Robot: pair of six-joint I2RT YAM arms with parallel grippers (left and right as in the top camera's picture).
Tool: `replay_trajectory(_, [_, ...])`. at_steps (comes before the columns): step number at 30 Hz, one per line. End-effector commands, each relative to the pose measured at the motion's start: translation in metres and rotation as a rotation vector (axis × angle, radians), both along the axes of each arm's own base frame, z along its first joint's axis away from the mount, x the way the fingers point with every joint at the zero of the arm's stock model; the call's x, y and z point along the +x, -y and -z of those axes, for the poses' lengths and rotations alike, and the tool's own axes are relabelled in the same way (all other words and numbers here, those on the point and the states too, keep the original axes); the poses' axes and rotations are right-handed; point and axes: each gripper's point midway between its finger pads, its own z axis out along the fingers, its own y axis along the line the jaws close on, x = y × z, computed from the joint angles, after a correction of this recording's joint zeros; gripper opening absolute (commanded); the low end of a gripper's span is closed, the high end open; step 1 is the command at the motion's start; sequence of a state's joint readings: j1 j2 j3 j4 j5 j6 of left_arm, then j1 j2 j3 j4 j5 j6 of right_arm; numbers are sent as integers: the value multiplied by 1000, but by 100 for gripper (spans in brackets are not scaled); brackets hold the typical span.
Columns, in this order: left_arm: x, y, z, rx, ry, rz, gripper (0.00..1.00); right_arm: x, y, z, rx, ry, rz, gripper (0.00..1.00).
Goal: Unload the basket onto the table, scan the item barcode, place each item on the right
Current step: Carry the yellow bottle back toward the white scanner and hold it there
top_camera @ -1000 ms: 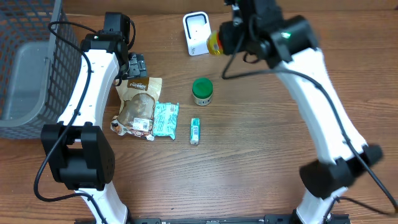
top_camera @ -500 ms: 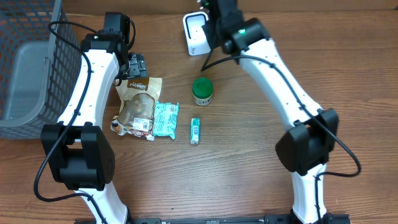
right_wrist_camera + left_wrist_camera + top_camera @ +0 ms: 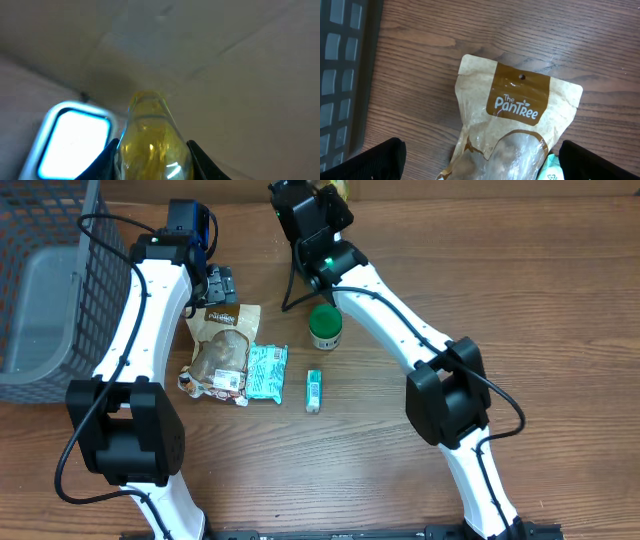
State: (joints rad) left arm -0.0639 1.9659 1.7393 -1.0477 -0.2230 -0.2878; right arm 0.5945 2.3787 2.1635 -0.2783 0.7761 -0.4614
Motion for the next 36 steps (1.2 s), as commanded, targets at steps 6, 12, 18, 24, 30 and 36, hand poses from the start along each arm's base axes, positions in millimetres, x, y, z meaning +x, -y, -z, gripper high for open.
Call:
replay_trajectory(6, [3,-1,-6,18,19,-2,100,6,15,-4,-7,82,121,4])
replay_trajectory(12, [3,-1,-7,18,19,-2,100,1,0,2,63,89,109,4])
replay_trajectory(18, [3,-1,-6,18,19,-2,100,-7,-20,5,60,75,67,4])
replay_trajectory(24, [3,-1,-6,18,19,-2,100,-6,-19,29,26,32,69,4])
replay_trajectory(30, [3,-1,-6,18,19,-2,100,-5,-6,15,97,97,152,4])
replay_trajectory(36, [3,-1,-7,18,19,-2,100,-22,11,-61,151,192,195,3])
